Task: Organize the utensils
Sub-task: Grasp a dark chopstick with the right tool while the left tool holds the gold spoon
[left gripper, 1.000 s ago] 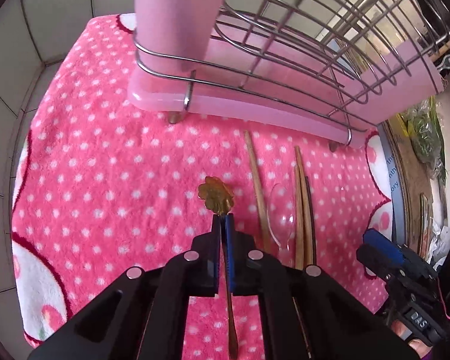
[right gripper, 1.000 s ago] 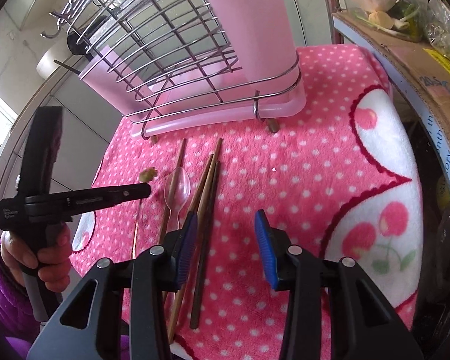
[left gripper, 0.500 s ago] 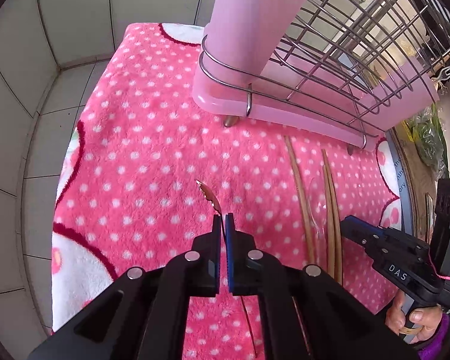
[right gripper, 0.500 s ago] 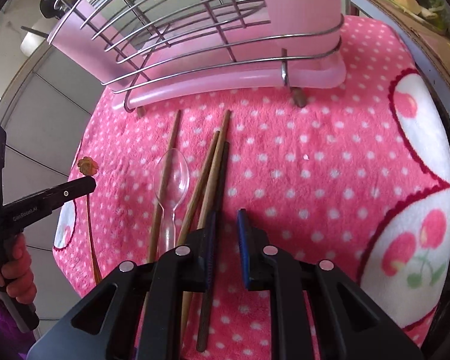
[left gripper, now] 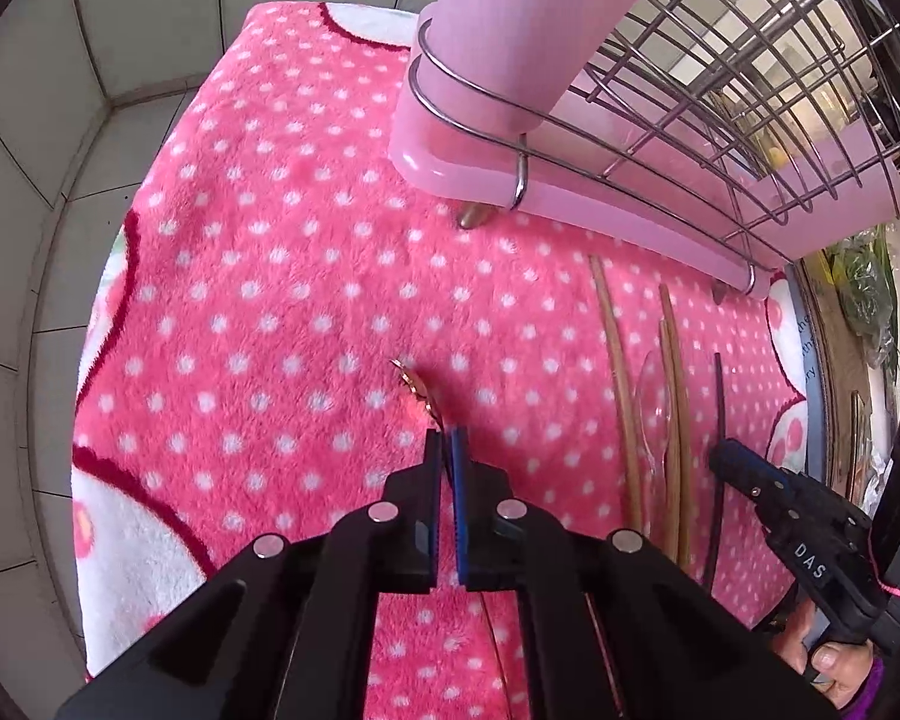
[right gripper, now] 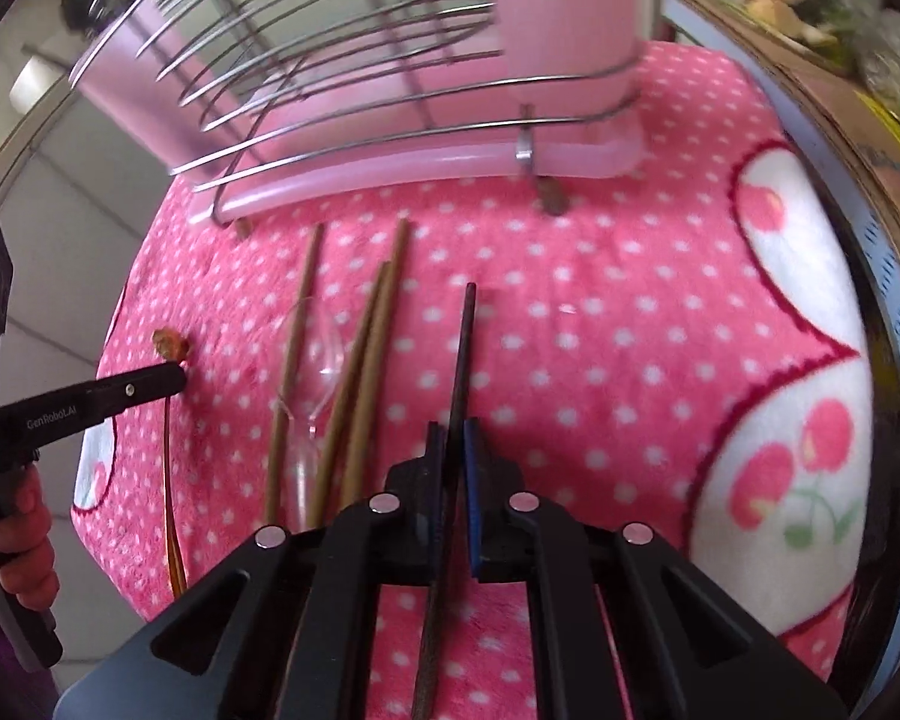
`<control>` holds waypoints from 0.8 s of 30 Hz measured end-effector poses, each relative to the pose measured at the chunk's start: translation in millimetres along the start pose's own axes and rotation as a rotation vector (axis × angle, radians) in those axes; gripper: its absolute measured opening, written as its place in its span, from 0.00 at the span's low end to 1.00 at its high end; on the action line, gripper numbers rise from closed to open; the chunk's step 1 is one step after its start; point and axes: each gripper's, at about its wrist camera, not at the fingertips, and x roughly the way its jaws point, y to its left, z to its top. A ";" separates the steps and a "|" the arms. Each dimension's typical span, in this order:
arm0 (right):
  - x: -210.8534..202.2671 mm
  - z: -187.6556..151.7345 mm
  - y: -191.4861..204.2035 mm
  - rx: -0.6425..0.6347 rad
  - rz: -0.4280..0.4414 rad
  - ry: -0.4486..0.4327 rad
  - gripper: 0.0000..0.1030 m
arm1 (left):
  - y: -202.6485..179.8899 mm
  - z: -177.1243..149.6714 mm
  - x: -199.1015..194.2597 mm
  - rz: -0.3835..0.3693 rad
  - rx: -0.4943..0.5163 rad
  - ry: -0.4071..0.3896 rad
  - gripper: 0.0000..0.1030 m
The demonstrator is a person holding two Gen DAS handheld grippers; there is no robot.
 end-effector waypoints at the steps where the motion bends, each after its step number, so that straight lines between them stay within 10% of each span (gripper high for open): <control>1: -2.7 -0.8 -5.3 0.020 0.004 0.003 0.06 | -0.8 1.2 0.2 0.004 0.002 0.002 0.03; 24: 5.2 33.8 -32.1 0.068 0.042 0.080 0.25 | 11.3 30.3 8.1 0.029 -0.072 0.088 0.05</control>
